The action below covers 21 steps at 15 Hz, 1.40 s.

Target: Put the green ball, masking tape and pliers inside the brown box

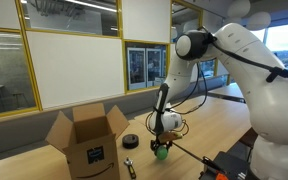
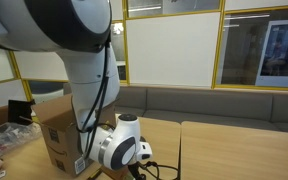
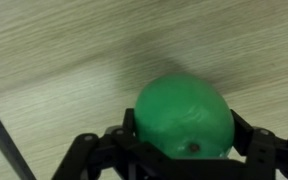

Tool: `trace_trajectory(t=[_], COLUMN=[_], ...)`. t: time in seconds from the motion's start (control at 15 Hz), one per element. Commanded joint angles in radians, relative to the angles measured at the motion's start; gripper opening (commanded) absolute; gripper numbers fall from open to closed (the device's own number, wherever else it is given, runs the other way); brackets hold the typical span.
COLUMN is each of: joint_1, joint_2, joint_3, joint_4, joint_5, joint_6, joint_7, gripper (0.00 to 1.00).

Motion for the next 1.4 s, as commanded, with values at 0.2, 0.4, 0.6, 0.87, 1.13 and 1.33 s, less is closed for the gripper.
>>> trace_trajectory(t=[0.2,0.4,0.6,0.87,1.13,1.33], joint_1=[0.077,0.146,0.197,0.214,0.223,0.232], joint_2=[-0.274,-0.411,-0.540,-0.667,-0.738,-0.750], joint_3=[-0.066,-0.122,-0.156,-0.120,-0.047,0.012], joint_4=[-0.068,-0.087,-0.099,-0.083,-0.045,-0.017], joint_5=[-0.037,-0.100,-0.200,-0.296,-0.340,-0.325], joint_6=[-0.158,-0.225,-0.291,-0.364,-0.399,-0.378], joint_7=[-0.011,0.024,0.078,0.145,0.198,0.228], gripper=[0.62,0.62,0.62,0.62,0.62,0.62])
